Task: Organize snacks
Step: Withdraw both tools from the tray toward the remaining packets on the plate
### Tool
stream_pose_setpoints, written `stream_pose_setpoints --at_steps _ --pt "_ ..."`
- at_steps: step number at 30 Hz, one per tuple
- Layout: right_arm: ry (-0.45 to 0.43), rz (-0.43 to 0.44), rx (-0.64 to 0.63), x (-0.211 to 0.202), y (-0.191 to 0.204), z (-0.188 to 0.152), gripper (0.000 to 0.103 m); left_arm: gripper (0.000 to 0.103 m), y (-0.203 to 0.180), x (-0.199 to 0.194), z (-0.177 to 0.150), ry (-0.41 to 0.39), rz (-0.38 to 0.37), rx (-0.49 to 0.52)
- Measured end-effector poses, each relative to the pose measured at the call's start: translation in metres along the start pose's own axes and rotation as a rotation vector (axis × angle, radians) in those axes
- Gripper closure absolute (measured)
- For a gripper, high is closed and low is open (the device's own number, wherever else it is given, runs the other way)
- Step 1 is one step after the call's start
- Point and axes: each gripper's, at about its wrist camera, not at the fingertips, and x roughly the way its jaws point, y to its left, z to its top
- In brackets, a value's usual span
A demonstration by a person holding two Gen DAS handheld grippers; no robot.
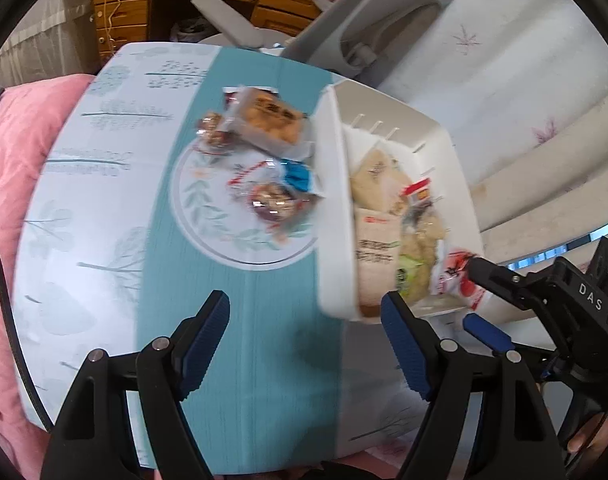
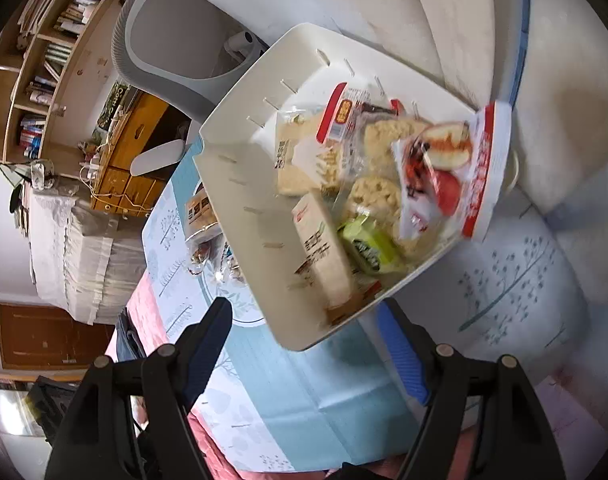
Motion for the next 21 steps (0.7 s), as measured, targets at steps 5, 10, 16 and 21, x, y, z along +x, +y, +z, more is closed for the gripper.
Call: stream_pose_setpoints --at_steps 5,10,16,21 --pt "-0.04 0.013 0.067 0.002 0.007 -0.021 0.027 0.024 0.031 -0.014 0.006 0.007 0.042 0.03" --pt "-0.08 0.002 0.11 0.006 0.02 -0.043 0.027 0.024 0.057 -0.028 0.02 0.002 0.076 0.105" --pt "-0.115 -0.021 0.147 0.017 0.04 -0.072 0.026 0.024 0.082 -0.039 0.043 0.029 0.081 0.202" --pt "-0.151 -0.031 0.184 0.028 0.056 -0.095 0.024 0.023 0.1 -0.042 0.06 0.072 0.07 0.29"
